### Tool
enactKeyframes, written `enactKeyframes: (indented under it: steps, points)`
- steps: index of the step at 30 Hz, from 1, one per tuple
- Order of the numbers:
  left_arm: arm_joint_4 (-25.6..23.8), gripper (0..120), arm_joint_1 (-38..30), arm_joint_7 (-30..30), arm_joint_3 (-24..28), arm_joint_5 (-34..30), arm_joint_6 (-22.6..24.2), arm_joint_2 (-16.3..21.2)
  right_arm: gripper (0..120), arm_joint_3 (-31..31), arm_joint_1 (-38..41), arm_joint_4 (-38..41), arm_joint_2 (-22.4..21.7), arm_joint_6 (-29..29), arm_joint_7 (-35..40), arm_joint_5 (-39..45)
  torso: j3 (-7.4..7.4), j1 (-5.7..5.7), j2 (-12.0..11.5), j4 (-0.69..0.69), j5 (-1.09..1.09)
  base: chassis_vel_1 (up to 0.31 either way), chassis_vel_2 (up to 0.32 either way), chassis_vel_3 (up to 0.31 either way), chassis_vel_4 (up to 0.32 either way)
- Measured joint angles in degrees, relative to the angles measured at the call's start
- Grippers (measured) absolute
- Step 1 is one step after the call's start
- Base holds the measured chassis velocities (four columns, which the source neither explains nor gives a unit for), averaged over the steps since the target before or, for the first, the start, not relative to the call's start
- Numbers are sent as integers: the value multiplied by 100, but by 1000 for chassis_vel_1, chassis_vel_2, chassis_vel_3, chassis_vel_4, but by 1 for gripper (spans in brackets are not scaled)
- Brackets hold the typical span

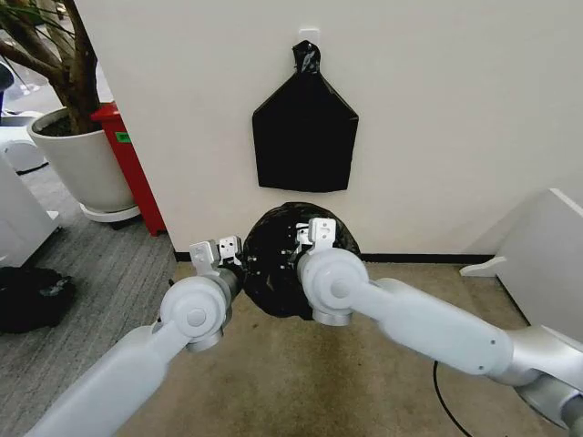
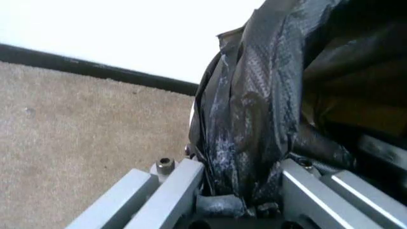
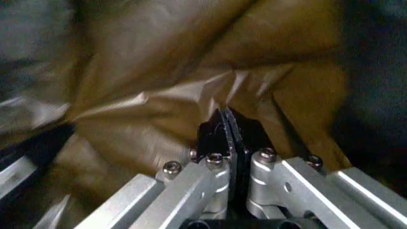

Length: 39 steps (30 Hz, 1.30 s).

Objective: Place the garbage bag over the trash bin.

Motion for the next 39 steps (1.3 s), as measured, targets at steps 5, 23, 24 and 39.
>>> enactKeyframes:
  steps: [5, 23, 24, 39]
  points:
    - [-144, 0, 73, 27, -34, 41, 0, 2, 0, -40, 18, -559, 255, 43, 88, -198, 0, 0, 0, 0, 0, 0, 0, 0, 0]
    - [-138, 0, 99, 31, -148, 25, -53, 29, 0, -242, 176, -51, 327, 349, 396, 88, 0, 0, 0, 0, 1, 0, 0, 0, 0]
    - [-128, 0, 99, 37, -148, 33, -55, 28, 0, -249, 181, -2, 309, 357, 407, 147, 0, 0, 0, 0, 1, 0, 0, 0, 0]
    - [-182, 0, 85, 111, -242, 58, -63, 64, 0, -114, -158, -380, 215, 222, 368, 355, 0, 0, 0, -1, 2, 0, 0, 0, 0]
